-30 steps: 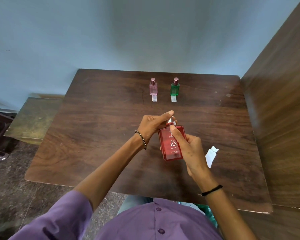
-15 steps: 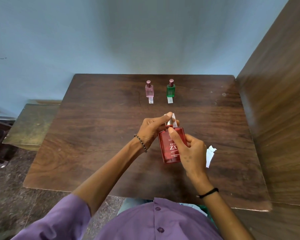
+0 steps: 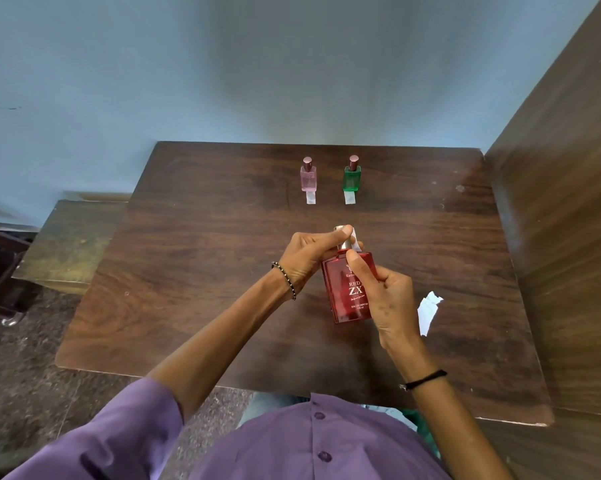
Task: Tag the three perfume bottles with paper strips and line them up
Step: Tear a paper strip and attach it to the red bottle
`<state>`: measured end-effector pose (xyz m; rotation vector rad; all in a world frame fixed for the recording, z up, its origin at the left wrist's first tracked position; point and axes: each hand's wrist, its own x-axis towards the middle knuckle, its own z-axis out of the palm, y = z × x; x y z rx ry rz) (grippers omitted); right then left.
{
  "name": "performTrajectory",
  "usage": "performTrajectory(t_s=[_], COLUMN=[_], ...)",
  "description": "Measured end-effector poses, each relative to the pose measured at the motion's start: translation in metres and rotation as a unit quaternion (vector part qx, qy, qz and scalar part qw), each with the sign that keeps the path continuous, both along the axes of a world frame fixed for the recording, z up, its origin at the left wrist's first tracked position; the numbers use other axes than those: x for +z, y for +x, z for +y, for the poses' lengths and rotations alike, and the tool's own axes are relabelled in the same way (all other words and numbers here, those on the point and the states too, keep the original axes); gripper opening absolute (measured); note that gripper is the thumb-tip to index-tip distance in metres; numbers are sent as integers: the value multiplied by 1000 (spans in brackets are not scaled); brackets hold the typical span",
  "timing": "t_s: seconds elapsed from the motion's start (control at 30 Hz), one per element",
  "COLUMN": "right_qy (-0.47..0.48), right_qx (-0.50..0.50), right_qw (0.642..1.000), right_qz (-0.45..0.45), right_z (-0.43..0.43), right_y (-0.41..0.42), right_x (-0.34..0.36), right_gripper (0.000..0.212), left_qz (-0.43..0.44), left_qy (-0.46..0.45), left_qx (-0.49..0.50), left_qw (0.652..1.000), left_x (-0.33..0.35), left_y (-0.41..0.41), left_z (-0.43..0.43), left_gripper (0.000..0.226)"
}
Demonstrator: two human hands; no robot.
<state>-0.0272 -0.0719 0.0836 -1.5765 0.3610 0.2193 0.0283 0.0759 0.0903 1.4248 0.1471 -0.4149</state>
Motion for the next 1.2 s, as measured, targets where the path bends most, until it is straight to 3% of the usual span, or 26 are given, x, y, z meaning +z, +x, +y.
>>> performTrajectory(t_s=[0.3, 0.5, 0.7, 0.9, 1.03, 1.13, 1.2], right_qy=[1, -8, 1, 34, 26, 14, 7], right_qx=[19, 49, 30, -8, -9, -8, -12], right_qw=[1000, 999, 999, 998, 999, 1000, 1000], right_qz=[5, -1, 23, 46, 39, 26, 18], right_z=[9, -1, -17, -38, -55, -65, -71], right_y=[3, 13, 14, 38, 67, 89, 103], right_x=[-3, -6, -18, -31, -39, -42, -45], right_gripper=[32, 40, 35, 30, 22, 20, 19], left_qz=[-2, 64, 42, 34, 34, 73, 91], left_qy=[19, -32, -49, 48, 97, 125, 151], left_qx=[26, 85, 87, 59, 44, 42, 34], left_qw=[999, 994, 994, 997, 994, 989, 984], left_x=[-6, -11, -28, -64, -82, -93, -99], left_y=[-2, 15, 26, 42, 56, 69, 80], left_z=[6, 9, 6, -5, -21, -34, -44], left_gripper=[39, 57, 28, 25, 43, 49, 42])
